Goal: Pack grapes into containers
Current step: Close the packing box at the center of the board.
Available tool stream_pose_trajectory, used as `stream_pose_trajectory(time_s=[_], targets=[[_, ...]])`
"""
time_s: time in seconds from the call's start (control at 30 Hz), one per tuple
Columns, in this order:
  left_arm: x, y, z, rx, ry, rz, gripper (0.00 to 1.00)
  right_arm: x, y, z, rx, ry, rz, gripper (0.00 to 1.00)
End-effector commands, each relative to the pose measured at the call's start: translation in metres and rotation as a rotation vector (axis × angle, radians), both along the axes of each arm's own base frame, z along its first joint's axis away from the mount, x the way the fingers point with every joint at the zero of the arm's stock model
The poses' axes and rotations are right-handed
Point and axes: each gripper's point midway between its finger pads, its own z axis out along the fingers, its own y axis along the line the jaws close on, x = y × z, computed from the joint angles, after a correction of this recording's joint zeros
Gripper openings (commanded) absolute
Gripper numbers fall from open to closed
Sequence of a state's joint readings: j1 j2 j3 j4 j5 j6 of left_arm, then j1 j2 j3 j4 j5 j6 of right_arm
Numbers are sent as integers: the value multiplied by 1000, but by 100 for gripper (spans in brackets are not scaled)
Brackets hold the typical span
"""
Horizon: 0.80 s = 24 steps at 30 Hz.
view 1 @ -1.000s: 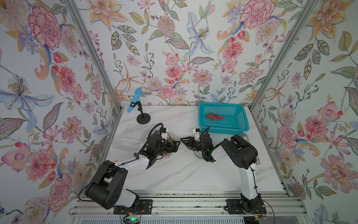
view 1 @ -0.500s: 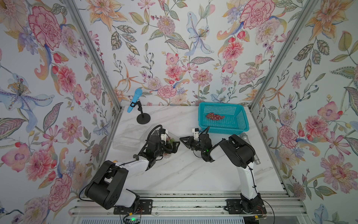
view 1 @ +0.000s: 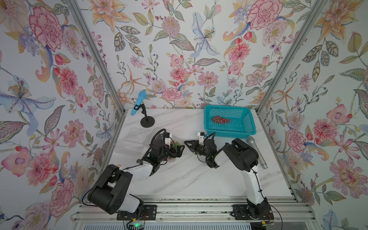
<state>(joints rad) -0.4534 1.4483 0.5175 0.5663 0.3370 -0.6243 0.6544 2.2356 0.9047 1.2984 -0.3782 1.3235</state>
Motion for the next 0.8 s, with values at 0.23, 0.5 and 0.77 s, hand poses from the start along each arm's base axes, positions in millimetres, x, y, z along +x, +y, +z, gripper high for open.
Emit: stream_pose_trajectory(time_s=[0.23,0.5,0.77], targets=[[-13,11,-31,31,95,10,100,-9,13,-7,11,19,13,10],[-15,13,-32,28,95,14,100,-14,15,-16,-27,21,16,9],[-16,16,-34,24,97,17,100,-22,11,-25,-76,22,12,8]])
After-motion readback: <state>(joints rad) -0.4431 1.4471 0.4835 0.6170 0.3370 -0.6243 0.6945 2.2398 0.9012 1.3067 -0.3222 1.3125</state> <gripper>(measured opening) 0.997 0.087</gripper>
